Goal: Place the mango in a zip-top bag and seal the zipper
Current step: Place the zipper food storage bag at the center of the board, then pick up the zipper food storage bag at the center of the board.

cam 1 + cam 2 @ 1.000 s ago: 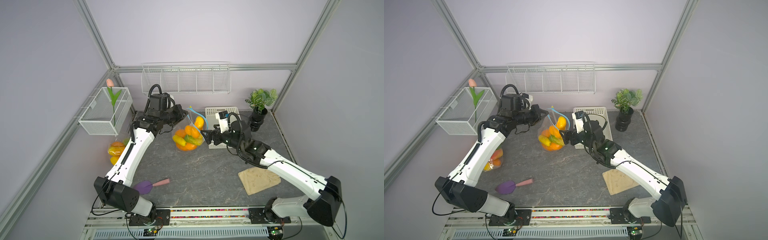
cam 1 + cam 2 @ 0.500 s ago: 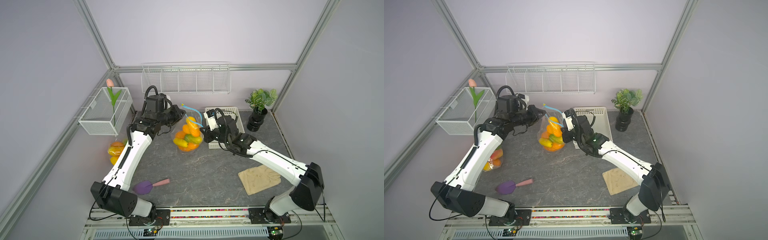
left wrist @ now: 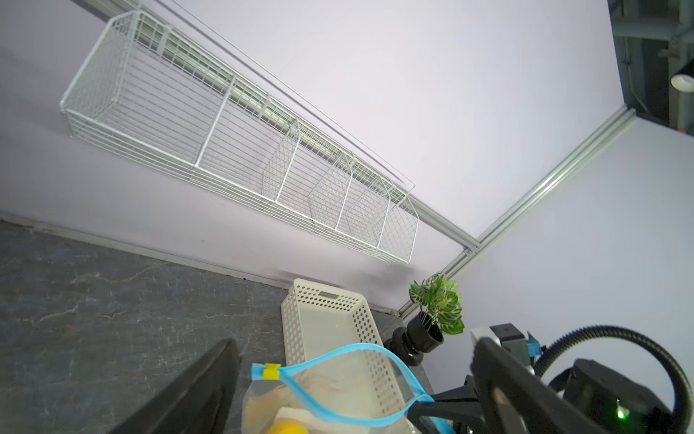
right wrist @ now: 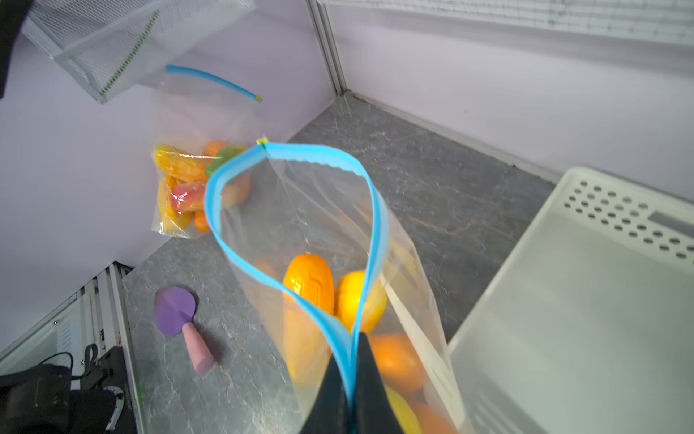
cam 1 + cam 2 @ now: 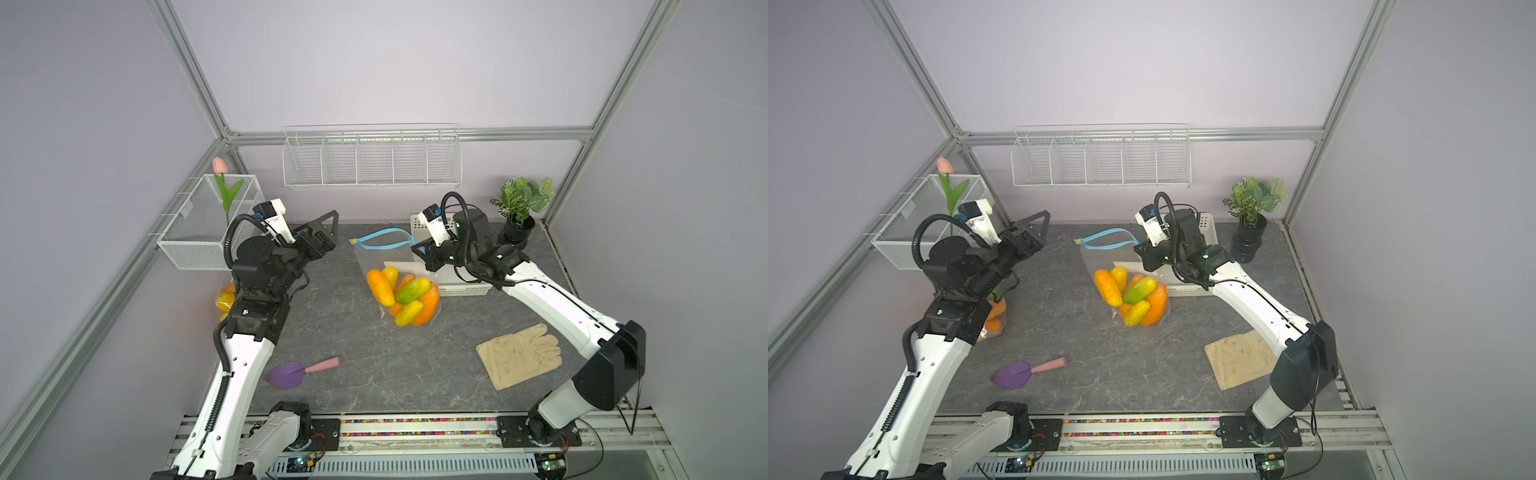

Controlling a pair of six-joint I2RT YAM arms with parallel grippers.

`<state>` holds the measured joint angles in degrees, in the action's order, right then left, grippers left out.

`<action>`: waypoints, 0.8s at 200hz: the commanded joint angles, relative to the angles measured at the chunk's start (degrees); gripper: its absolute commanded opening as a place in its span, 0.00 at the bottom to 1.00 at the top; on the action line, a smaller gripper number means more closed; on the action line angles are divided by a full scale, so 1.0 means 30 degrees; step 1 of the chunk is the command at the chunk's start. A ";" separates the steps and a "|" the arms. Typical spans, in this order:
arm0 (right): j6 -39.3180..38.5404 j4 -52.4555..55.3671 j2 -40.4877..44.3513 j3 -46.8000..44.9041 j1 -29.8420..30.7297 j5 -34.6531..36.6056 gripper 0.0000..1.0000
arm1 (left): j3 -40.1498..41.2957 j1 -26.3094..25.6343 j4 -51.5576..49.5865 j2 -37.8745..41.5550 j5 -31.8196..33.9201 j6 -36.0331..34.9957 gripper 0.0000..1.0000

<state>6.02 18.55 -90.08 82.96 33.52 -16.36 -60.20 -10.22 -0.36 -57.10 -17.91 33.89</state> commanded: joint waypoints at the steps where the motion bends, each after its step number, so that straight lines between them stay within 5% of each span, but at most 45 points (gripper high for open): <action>1: -0.0030 -0.0810 0.1334 -0.1402 -0.0670 -0.2199 0.08 | 0.2402 0.0066 0.4345 -0.0434 -0.3318 -0.2636 0.98; 21: 0.0058 -0.1081 0.1999 -0.2552 -0.1273 -0.2840 0.08 | 0.4900 0.0082 0.7552 -0.0415 -0.6427 -0.4227 0.83; 66: 0.0343 -0.2472 0.3984 -0.4728 -0.2159 -0.4134 0.10 | 0.6984 0.0082 0.9218 -0.1999 -0.8040 -0.5667 0.83; 103: 0.0336 -0.2501 0.4240 -0.5006 -0.2420 -0.5062 0.09 | 0.5095 0.0045 1.0554 -0.5955 -1.2073 -0.5190 0.77; 137: 0.0044 -0.1940 0.4524 -0.4918 -0.2588 -0.5197 0.08 | 0.4115 0.0066 0.9525 -0.7268 -1.1924 -0.6548 0.75; 160: 0.0014 -0.1875 0.4606 -0.5053 -0.2722 -0.5268 0.08 | 0.3579 0.0012 1.0793 -0.7988 -1.2641 -0.5616 0.64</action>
<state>7.03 13.02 -78.11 68.93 26.04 -30.22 -46.63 -10.22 27.73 -79.59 -51.75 17.32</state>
